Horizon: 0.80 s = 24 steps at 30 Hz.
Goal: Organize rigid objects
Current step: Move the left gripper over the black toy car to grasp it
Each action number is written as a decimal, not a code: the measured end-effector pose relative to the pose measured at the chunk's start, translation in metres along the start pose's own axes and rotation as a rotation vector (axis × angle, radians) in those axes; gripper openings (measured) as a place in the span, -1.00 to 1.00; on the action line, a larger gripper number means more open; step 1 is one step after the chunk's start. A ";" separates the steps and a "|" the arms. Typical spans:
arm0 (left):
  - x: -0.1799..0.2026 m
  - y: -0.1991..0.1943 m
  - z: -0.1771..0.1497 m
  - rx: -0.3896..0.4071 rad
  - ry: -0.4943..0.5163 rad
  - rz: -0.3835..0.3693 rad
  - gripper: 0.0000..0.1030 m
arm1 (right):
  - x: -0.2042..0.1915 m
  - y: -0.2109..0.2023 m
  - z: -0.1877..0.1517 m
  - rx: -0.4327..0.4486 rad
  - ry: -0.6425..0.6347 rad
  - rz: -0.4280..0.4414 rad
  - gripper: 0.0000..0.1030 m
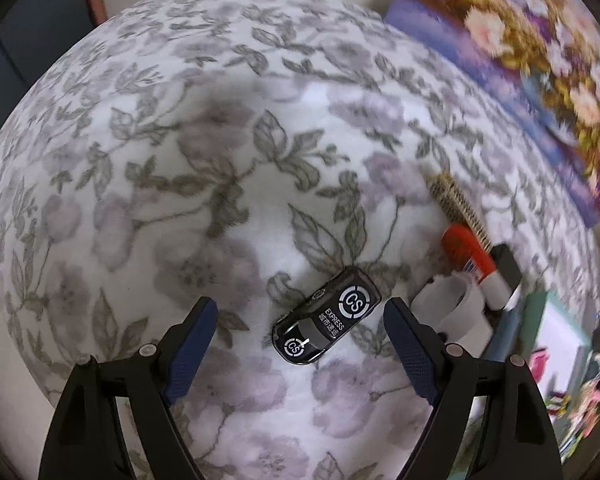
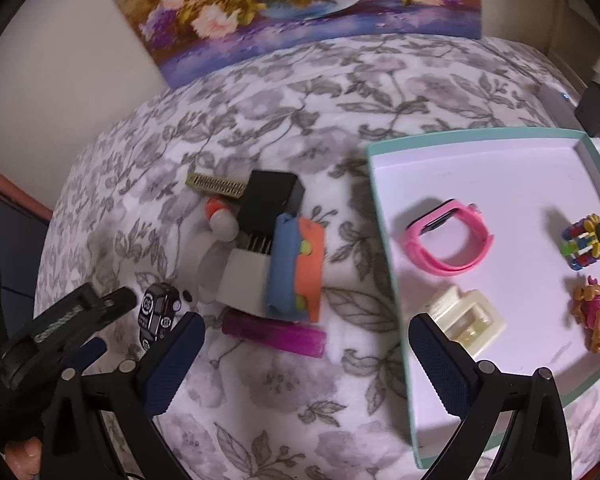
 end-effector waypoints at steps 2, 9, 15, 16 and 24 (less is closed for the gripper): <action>0.003 0.006 -0.001 -0.013 0.025 0.013 0.66 | -0.004 0.004 -0.002 -0.014 -0.008 0.002 1.00; 0.008 0.024 -0.001 -0.047 0.078 0.023 0.62 | -0.005 0.013 -0.003 -0.035 -0.009 -0.014 1.00; 0.016 0.035 -0.004 -0.065 0.106 -0.011 0.16 | -0.004 0.017 -0.003 -0.047 0.004 -0.020 1.00; 0.018 0.035 -0.004 -0.063 0.112 -0.014 0.12 | -0.005 0.018 -0.003 -0.049 0.006 -0.017 1.00; 0.023 0.035 -0.006 -0.067 0.099 -0.026 -0.02 | -0.005 0.017 -0.003 -0.046 0.016 -0.018 0.99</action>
Point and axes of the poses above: each gripper's, at about its wrist camera, not at the fingertips, and y roughly the way its jaws point, x to its right, z to its top, the point moved 7 cm from there along y, roughly the way its jaws point, and after that the axes turned 4 degrees about -z, right-handed, at the moved point
